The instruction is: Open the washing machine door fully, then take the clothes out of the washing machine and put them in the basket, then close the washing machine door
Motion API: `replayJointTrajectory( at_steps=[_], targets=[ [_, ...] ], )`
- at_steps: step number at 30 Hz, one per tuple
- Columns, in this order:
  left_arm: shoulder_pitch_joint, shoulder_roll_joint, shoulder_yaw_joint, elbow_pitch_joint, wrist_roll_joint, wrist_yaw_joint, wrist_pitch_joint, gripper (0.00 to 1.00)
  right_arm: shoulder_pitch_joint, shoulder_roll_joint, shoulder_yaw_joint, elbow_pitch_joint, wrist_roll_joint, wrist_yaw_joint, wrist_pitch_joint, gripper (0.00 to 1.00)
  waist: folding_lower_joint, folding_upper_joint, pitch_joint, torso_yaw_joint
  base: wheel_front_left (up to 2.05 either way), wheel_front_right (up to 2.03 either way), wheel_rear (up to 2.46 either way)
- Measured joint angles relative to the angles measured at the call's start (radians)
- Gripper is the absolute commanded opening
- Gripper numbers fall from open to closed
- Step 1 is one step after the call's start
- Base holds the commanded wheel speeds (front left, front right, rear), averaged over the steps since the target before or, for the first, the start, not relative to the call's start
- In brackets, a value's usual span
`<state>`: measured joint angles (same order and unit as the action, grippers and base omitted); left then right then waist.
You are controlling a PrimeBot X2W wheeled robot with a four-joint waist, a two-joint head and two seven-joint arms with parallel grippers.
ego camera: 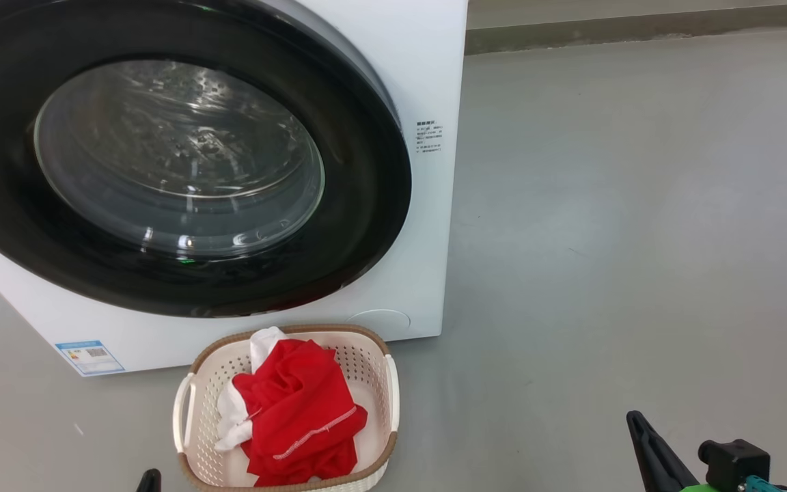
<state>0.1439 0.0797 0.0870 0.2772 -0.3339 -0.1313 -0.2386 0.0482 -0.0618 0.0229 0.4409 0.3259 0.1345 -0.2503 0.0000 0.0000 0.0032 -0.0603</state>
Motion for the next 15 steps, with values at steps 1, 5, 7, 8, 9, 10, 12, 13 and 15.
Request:
replayJointTrajectory(
  at_steps=[1,5,7,8,9,10,12,13,15],
  targets=[
    [0.000,0.000,-0.001,0.000,-0.008,0.000,0.001,0.00,0.002,0.000,0.000,0.000,0.008,0.000,0.005,0.00,0.0000,0.0000,0.000,0.001,0.00,0.00,0.00],
    [0.000,0.000,0.000,0.000,-0.051,0.000,0.010,0.00,0.003,0.000,-0.004,-0.002,0.056,0.000,0.014,0.00,0.0004,0.0000,-0.002,0.003,0.00,0.00,0.00],
    [0.000,0.000,0.000,0.000,-0.070,0.000,0.017,0.00,0.003,0.001,-0.005,-0.005,0.072,0.000,0.022,0.00,0.0004,0.0000,-0.002,0.004,0.00,0.00,0.00],
    [-0.001,0.000,0.000,0.000,-0.078,0.000,0.019,0.00,0.003,0.001,-0.006,-0.006,0.085,0.000,0.023,0.00,0.0003,0.0000,-0.001,0.004,0.00,0.00,0.00],
    [-0.001,0.000,0.000,0.000,-0.087,0.000,0.019,0.00,0.003,0.001,-0.007,-0.007,0.096,0.000,0.026,0.00,0.0003,0.0000,-0.001,0.005,0.00,0.00,0.00],
    [-0.001,0.000,0.000,0.000,-0.100,0.000,0.026,0.00,0.003,0.001,-0.008,-0.008,0.108,0.000,0.030,0.00,0.0002,0.0000,0.000,0.005,0.00,0.00,0.00],
    [-0.001,0.000,0.000,0.000,-0.122,0.000,0.028,0.00,0.003,0.001,-0.010,-0.012,0.125,0.000,0.036,0.00,0.0002,0.0001,0.000,0.006,0.00,0.00,0.00],
    [-0.002,0.000,0.000,0.000,-0.131,0.000,0.033,0.00,0.003,0.001,-0.010,-0.013,0.132,0.000,0.040,0.00,0.0002,0.0000,0.000,0.007,0.00,0.00,0.00],
    [-0.004,0.000,0.000,0.000,-0.147,0.000,0.040,0.00,0.003,0.001,-0.012,-0.016,0.157,0.000,0.043,0.00,0.0002,0.0000,0.000,0.008,0.00,0.00,0.00]
  ],
)
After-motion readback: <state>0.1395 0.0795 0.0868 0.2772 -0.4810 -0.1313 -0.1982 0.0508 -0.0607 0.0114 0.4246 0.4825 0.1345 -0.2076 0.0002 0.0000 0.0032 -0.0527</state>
